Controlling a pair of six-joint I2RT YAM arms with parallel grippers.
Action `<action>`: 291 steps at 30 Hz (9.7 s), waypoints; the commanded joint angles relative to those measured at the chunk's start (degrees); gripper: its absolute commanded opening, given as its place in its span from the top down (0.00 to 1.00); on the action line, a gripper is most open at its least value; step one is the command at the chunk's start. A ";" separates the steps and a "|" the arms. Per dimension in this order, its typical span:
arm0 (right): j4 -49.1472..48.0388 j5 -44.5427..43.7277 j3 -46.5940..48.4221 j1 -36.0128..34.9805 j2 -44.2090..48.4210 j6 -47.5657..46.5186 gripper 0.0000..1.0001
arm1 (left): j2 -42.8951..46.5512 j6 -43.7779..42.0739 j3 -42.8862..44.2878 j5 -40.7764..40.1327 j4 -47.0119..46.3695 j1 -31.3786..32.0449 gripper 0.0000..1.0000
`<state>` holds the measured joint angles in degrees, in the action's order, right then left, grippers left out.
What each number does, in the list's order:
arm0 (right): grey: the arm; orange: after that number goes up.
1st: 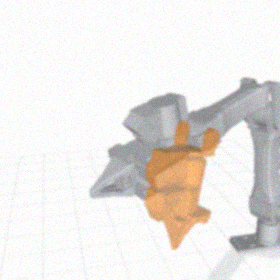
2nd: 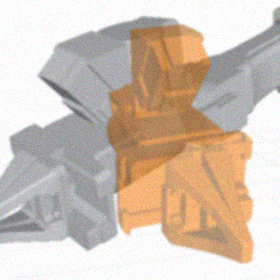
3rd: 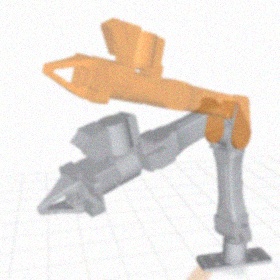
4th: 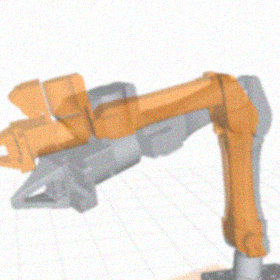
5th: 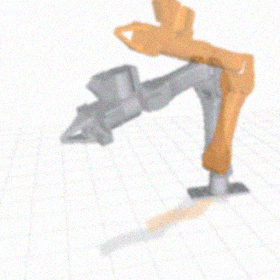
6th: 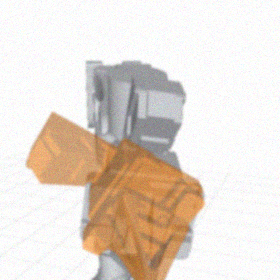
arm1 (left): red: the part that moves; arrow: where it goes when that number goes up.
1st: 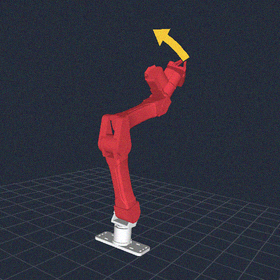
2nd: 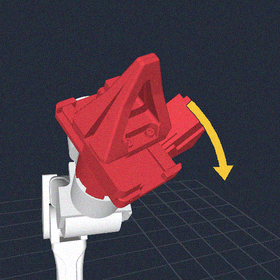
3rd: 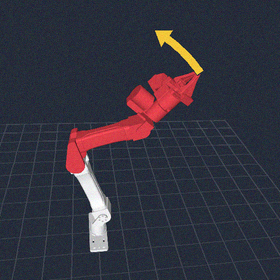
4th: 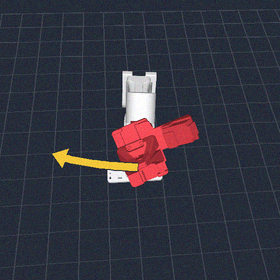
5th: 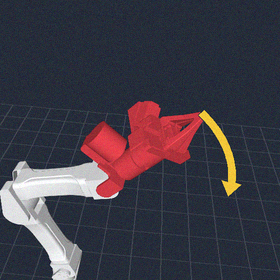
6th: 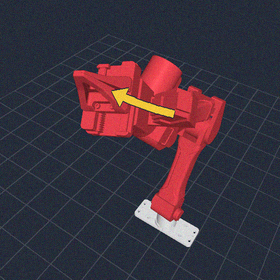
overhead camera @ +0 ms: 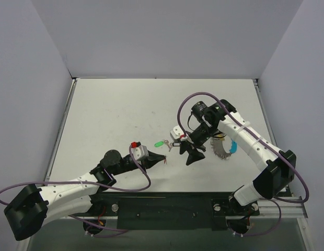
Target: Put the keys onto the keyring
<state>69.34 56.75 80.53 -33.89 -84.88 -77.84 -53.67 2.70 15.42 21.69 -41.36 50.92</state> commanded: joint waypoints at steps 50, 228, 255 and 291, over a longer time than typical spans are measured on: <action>-22.14 -7.35 -0.03 -12.25 -2.48 29.68 0.78 | -4.51 10.75 -3.91 -1.83 -20.33 0.41 1.00; 3.61 -54.38 5.60 -3.46 -38.34 40.75 1.00 | 42.16 -17.46 11.04 -23.71 50.77 0.06 0.31; 4.40 -53.77 9.56 -5.05 -42.04 42.07 0.86 | 42.16 -17.46 10.86 -23.45 50.59 0.06 0.30; -44.47 -28.62 -35.36 11.48 5.35 15.18 0.54 | 42.33 -18.17 10.33 -23.01 50.24 -0.73 0.30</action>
<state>29.47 28.08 45.34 -21.98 -79.02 -58.67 -11.62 -14.83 25.45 -2.24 11.81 50.52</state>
